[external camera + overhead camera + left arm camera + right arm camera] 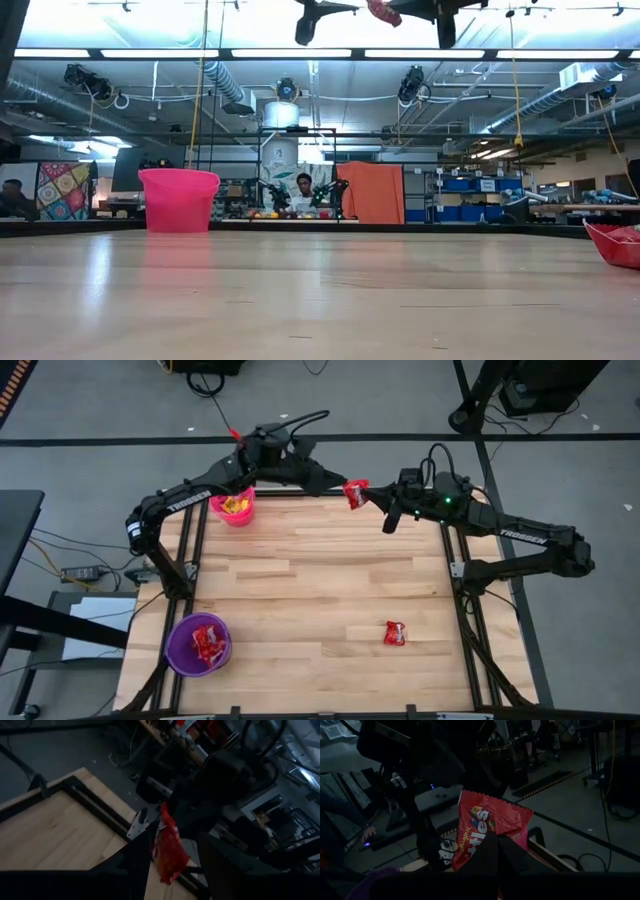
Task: Sort candy by brand, put in halloween buckets
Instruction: Put the red candy into the violet bucket
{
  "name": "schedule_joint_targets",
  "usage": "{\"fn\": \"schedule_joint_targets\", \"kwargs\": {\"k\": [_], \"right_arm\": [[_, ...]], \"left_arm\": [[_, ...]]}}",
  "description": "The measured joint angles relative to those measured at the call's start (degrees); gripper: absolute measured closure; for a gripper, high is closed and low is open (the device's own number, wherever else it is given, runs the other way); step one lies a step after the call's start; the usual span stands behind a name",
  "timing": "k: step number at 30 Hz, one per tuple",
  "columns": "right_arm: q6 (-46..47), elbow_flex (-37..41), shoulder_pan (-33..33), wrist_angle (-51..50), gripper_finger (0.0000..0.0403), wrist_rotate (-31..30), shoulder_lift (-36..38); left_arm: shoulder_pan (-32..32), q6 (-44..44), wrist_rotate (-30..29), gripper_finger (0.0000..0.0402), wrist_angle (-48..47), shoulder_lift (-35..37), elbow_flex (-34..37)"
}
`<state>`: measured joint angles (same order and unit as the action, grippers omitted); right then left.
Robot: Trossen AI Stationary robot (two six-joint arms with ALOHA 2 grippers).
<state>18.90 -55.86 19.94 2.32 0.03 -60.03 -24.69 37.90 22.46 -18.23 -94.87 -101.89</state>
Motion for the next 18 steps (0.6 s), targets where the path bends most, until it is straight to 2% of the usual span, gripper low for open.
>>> {"fn": "schedule_joint_targets", "kwargs": {"k": [18], "right_arm": [[0.4,0.0,3.2,3.3,0.0402,4.5,-2.2]], "left_arm": [[1.5,0.1,1.0,0.0234,2.1,-4.1,0.0]]}}
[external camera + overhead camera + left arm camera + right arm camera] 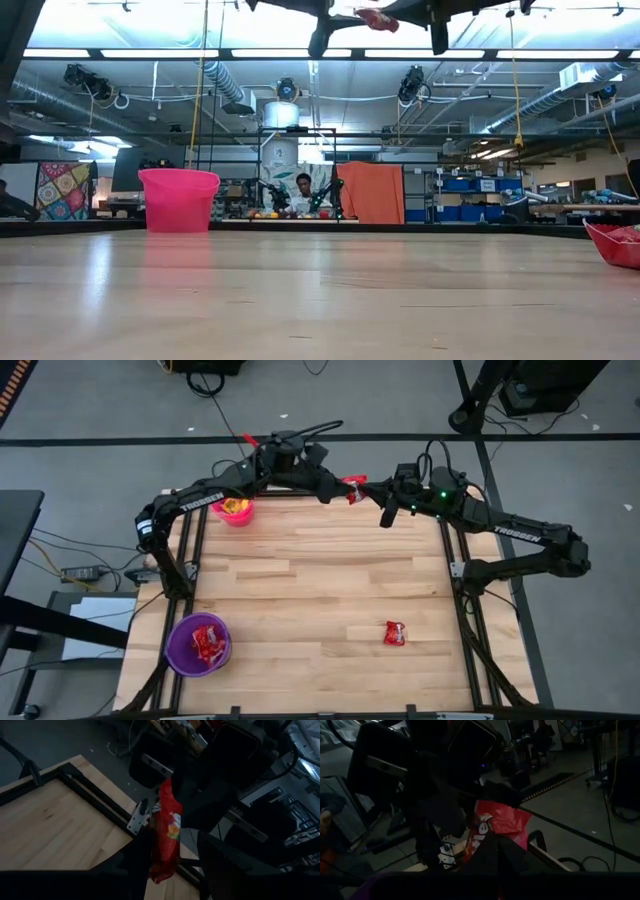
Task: Sort candy by brand, put in halloween buckets
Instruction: Put the red candy into the violet bucket
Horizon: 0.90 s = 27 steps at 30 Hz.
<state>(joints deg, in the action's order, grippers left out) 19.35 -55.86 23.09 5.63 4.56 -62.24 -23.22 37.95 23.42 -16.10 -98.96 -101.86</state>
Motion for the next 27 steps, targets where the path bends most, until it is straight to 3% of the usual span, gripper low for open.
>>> {"fn": "schedule_joint_targets", "kwargs": {"k": [9,16,22,27], "right_arm": [[0.2,0.0,0.0,2.8,0.0402,1.8,-0.3],[0.6,0.0,0.0,3.5,0.0402,3.1,-0.3],[1.5,0.0,0.0,3.7,0.0399,4.6,-0.3],[1.9,0.0,0.7,4.5,0.0353,6.6,0.3]], "left_arm": [[0.0,-0.2,0.0,0.0252,2.9,-0.5,0.0],[0.0,-1.7,0.3,0.0377,4.3,-0.5,0.0],[0.0,-2.1,1.7,0.0382,4.3,-0.4,0.0],[-0.3,-2.9,3.7,0.0385,4.3,-0.1,0.0]]}}
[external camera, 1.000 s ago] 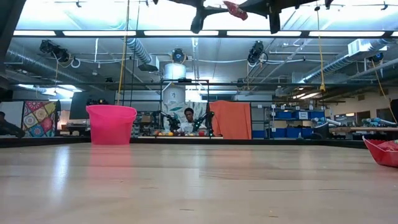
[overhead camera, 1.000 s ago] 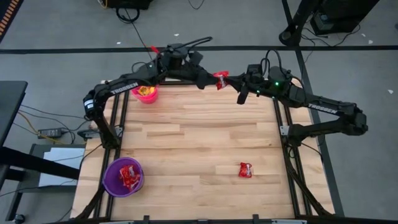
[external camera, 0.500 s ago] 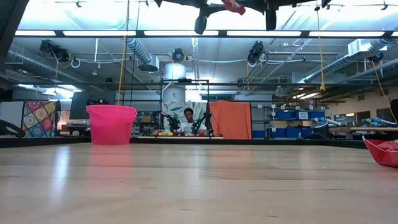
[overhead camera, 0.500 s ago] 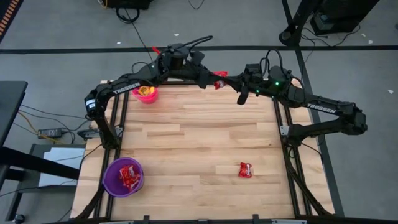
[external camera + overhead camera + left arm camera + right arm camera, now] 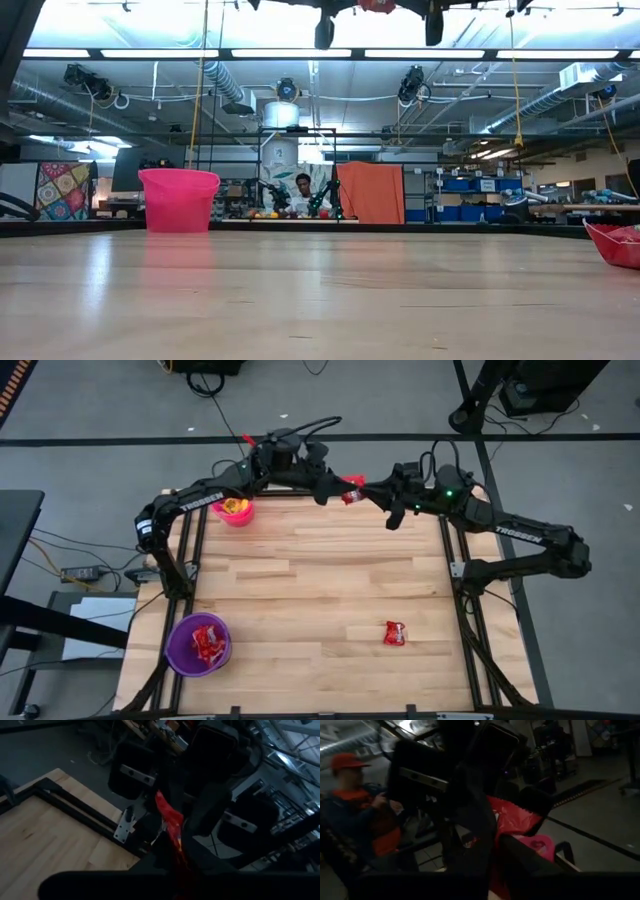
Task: Sort candy by brand, put in halloween buckets
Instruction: Put the red candy into the violet bucket
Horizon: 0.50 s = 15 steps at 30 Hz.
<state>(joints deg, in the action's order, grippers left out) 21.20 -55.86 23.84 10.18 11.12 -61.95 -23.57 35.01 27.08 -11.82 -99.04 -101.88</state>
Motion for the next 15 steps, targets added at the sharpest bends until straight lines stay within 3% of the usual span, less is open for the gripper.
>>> {"fn": "schedule_joint_targets", "kwargs": {"k": [3,7,11,15], "right_arm": [[0.1,0.0,1.3,0.3,0.0315,3.7,0.6],[0.3,0.0,2.6,0.2,0.0268,5.4,0.6],[0.3,0.0,5.0,-1.1,0.0237,5.0,0.6],[0.3,-0.1,7.6,-2.5,0.0231,5.5,1.0]], "left_arm": [[-0.5,-0.3,0.9,0.0386,-1.3,0.7,-0.4],[-1.0,-5.2,0.4,0.0387,-10.7,1.0,-5.2],[-0.2,-14.2,-3.8,0.0388,-31.8,1.0,-13.9],[3.1,-20.7,-18.4,0.0389,-59.9,1.0,-23.3]]}}
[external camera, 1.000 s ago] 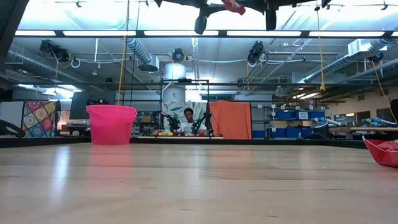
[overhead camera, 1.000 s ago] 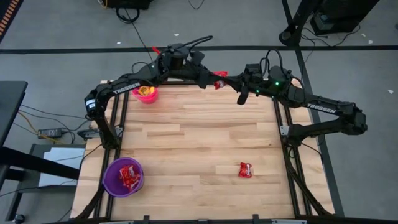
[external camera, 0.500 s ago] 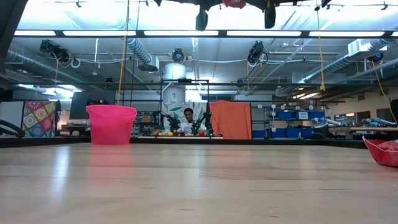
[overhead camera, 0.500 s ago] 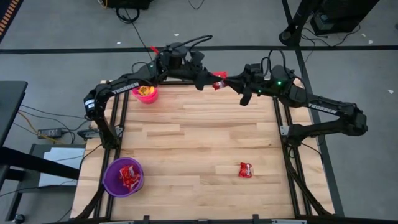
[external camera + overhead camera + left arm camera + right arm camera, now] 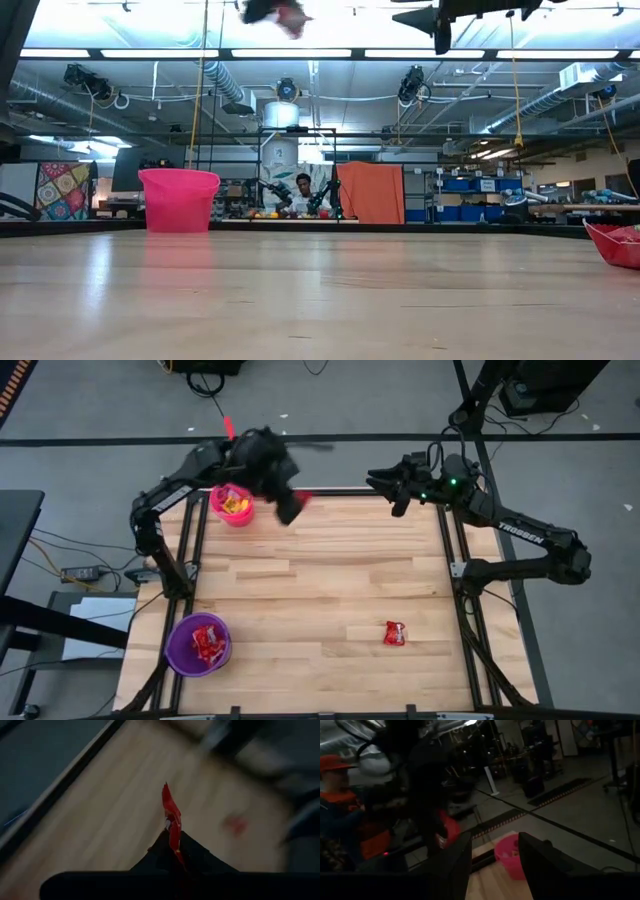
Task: Sort candy by brand, put in halloween buckets
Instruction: Put the red candy into the violet bucket
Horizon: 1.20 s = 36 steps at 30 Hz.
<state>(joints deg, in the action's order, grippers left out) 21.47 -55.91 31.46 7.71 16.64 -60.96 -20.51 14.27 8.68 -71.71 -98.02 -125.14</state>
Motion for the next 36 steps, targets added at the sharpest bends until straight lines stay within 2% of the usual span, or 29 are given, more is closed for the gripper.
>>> {"fn": "schedule_joint_targets", "kwargs": {"k": [3,5,7,12,18,23,30,36], "right_arm": [[-0.3,0.0,1.8,-1.3,0.0231,1.3,0.2],[-0.5,0.0,2.7,-1.5,0.0231,2.4,0.2],[-0.6,0.0,3.5,-1.4,0.0231,3.1,0.2],[-0.6,0.0,4.9,-1.6,0.0231,6.6,0.2],[-0.6,0.0,5.8,-2.6,0.0231,11.5,0.2],[-0.7,0.0,6.1,-4.0,0.0231,14.7,0.2],[-1.1,0.0,8.0,-5.2,0.0231,18.6,0.2],[-1.1,0.0,8.9,-5.1,0.0231,20.0,0.2]], "left_arm": [[4.8,2.5,-11.9,0.0389,-16.0,0.3,-3.3],[8.2,7.0,-16.7,0.0389,-18.9,0.6,-2.4],[11.5,11.2,-17.1,0.0389,-16.5,2.3,0.9],[18.8,22.1,-20.3,0.0389,-18.5,3.6,10.2],[25.5,38.5,-16.7,0.039,-18.2,5.3,25.4],[33.4,58.3,-13.3,0.0391,-18.3,8.8,34.2],[46.3,88.1,-13.3,0.0391,-18.4,14.1,36.4],[54.1,101.8,-11.6,0.0391,-18.2,14.0,37.2]]}}
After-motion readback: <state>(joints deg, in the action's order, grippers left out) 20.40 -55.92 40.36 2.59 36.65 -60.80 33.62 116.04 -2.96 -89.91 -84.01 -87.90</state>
